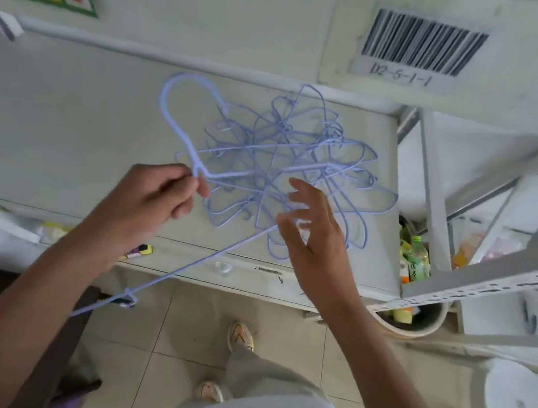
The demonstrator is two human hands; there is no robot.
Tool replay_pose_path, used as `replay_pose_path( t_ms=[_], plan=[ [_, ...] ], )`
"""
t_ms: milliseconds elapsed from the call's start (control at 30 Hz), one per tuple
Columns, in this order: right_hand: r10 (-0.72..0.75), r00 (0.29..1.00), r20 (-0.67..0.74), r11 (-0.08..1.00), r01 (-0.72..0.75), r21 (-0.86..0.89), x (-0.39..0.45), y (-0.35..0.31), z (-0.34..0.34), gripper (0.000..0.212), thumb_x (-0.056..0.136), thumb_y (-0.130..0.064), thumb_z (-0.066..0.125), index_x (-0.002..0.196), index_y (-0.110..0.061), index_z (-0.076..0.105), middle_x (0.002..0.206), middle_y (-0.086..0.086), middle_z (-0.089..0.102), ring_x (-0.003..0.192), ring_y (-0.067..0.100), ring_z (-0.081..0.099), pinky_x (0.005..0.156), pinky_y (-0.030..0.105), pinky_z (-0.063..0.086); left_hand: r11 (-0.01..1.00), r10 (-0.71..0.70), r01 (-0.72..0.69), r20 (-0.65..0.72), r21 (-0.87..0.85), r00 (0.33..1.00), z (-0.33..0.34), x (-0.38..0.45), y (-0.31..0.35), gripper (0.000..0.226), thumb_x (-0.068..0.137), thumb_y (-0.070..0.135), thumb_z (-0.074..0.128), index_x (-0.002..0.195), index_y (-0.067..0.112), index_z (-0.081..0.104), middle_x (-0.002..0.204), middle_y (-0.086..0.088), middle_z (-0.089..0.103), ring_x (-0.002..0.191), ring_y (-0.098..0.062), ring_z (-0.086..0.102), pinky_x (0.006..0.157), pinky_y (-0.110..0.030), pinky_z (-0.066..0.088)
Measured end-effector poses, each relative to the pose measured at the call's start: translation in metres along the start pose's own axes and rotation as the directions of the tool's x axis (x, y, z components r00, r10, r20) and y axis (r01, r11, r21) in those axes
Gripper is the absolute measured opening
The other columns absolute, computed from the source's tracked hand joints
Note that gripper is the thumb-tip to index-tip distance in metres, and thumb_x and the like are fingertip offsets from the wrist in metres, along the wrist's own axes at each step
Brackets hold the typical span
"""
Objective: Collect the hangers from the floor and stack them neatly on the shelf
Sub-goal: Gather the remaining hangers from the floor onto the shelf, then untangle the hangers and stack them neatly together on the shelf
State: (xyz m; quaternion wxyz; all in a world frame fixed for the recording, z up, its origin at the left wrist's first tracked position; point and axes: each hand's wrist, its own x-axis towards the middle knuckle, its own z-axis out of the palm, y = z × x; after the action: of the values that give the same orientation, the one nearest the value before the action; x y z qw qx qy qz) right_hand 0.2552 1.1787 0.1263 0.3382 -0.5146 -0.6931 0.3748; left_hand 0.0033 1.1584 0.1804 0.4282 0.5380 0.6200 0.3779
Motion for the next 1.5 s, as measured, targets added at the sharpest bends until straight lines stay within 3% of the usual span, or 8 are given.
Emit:
replay_pose_path(
  t_ms=[133,300,500,667,800,933,1167,1500],
  plan=[
    [-0.065,0.997,-0.041,0.943,0.048,-0.330,0.014,0.026,-0.015,0.068,0.102,-0.047,0.054,0.159,-0.046,0.018,0.152,-0.006,0.034,0.106,0.020,0.067,0.079,0.043,0.058,0.993,0.075,-0.089,0.155,0.083,0.985,0.025,0.038,0.009,0.028,0.109,0.014,0.047,0.093,0.003,0.067,0.058,0.006,0.041,0.048,-0.004,0.033,0.046,-0.015,0.026],
    [-0.096,0.987,-0.126,0.872,0.022,-0.488,0.060,0.056,-0.035,0.053,0.100,-0.052,0.055,0.148,-0.038,0.039,0.097,-0.012,0.073,0.088,0.025,0.071,0.066,0.034,0.049,0.997,-0.040,0.048,0.102,-0.068,0.994,0.074,0.076,-0.001,0.024,0.109,0.004,0.041,0.101,-0.005,0.062,0.061,-0.003,0.035,0.039,0.003,0.032,0.040,-0.010,0.023],
    [-0.156,0.978,-0.138,0.716,0.016,-0.697,0.130,0.088,-0.053,0.042,0.092,-0.057,0.061,0.127,-0.035,0.055,0.090,0.002,0.073,0.088,0.035,0.071,0.069,0.037,0.049,0.990,-0.107,0.118,0.136,-0.073,0.985,0.101,0.126,-0.005,0.028,0.109,0.015,0.045,0.087,0.013,0.063,0.051,0.010,0.039,0.038,0.000,0.029,0.039,-0.016,0.018],
    [-0.144,0.987,-0.076,0.732,0.054,-0.679,0.175,0.103,-0.046,0.034,0.092,-0.057,0.058,0.109,-0.029,0.064,0.094,0.013,0.074,0.091,0.039,0.069,0.067,0.035,0.038,0.974,-0.210,0.218,0.116,-0.060,0.971,0.105,0.149,-0.016,0.024,0.108,0.015,0.046,0.096,0.010,0.066,0.054,0.005,0.048,0.038,-0.004,0.033,0.040,-0.016,0.021],
    [-0.102,0.994,-0.046,0.711,0.040,-0.702,0.197,0.118,-0.047,0.034,0.095,-0.058,0.058,0.105,-0.025,0.063,0.096,0.016,0.073,0.090,0.042,0.068,0.069,0.037,0.041,0.953,-0.275,0.258,0.098,0.156,0.956,0.083,0.147,-0.047,0.013,0.103,0.019,0.055,0.101,0.010,0.065,0.073,-0.002,0.066,0.054,-0.008,0.051,0.044,-0.015,0.036],
    [0.018,0.993,-0.113,0.750,-0.088,-0.656,0.207,0.133,-0.054,0.036,0.090,-0.058,0.062,0.103,-0.025,0.066,0.102,0.014,0.072,0.095,0.041,0.067,0.079,0.041,0.050,0.914,-0.223,0.198,0.032,0.354,0.974,0.047,0.135,-0.099,0.011,0.095,0.014,0.063,0.087,0.017,0.069,0.079,-0.007,0.074,0.066,-0.014,0.068,0.070,-0.024,0.051],
    [0.233,0.970,-0.071,0.724,-0.222,-0.653,0.202,0.139,-0.036,0.032,0.088,-0.049,0.064,0.105,-0.023,0.072,0.114,0.015,0.069,0.108,0.039,0.065,0.081,0.039,0.047,0.919,-0.140,0.224,-0.262,0.324,0.955,0.046,0.113,-0.160,0.011,0.093,0.024,0.066,0.087,0.017,0.072,0.062,0.000,0.066,0.055,-0.007,0.059,0.068,-0.027,0.046],
    [0.308,0.939,-0.152,0.787,-0.341,-0.514,0.169,0.121,-0.034,0.031,0.096,-0.030,0.051,0.126,-0.024,0.059,0.126,0.015,0.068,0.114,0.037,0.064,0.079,0.036,0.041,0.923,-0.103,0.213,-0.329,0.321,0.939,0.044,0.099,-0.166,0.025,0.088,0.023,0.066,0.112,0.017,0.065,0.104,-0.004,0.072,0.089,-0.023,0.069,0.079,-0.034,0.051]
  ],
)
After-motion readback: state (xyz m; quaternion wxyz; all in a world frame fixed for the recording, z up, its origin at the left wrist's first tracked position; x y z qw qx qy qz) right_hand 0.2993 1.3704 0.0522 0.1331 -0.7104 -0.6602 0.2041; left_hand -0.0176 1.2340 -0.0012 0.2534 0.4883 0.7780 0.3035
